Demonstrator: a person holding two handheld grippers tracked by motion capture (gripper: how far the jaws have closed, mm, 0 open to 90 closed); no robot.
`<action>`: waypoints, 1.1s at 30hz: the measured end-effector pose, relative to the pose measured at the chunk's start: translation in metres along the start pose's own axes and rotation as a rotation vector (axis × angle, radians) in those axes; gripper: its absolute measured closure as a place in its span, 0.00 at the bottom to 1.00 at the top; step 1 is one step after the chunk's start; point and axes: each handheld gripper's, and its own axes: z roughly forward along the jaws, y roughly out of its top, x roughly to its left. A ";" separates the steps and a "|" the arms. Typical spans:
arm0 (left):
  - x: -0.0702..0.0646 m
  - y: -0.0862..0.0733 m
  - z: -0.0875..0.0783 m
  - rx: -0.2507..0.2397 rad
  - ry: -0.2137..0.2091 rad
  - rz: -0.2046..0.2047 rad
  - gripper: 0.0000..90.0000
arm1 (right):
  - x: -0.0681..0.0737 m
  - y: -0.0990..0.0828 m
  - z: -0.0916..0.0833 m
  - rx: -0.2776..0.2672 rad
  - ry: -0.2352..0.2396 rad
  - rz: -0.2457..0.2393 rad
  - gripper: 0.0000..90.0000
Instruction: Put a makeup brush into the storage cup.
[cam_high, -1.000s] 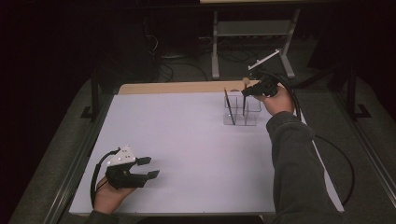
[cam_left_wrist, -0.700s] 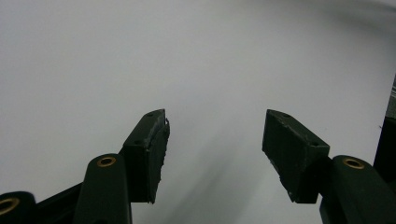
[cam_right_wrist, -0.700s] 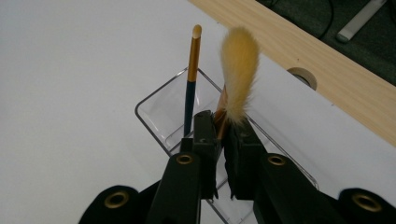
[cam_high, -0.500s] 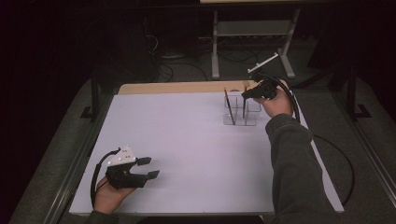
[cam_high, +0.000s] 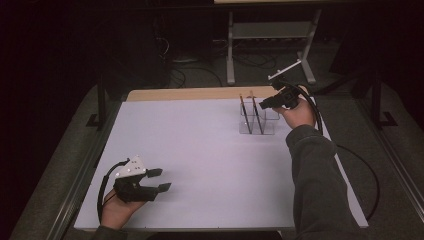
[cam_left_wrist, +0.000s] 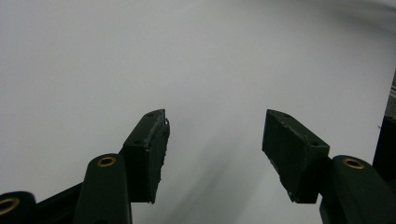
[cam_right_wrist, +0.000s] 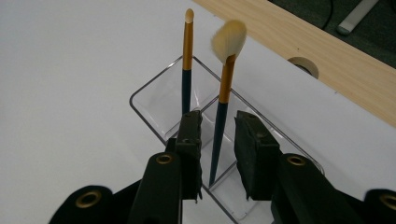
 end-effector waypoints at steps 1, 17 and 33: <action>0.000 0.000 0.000 0.000 0.000 0.000 0.44 | 0.000 -0.001 -0.001 0.001 0.004 -0.002 0.78; 0.001 -0.001 0.001 -0.005 -0.001 -0.016 0.42 | 0.001 -0.015 -0.003 -0.037 0.032 0.008 0.70; 0.002 -0.002 -0.001 -0.011 0.009 -0.031 0.40 | 0.007 -0.033 -0.012 -0.071 0.054 0.010 0.64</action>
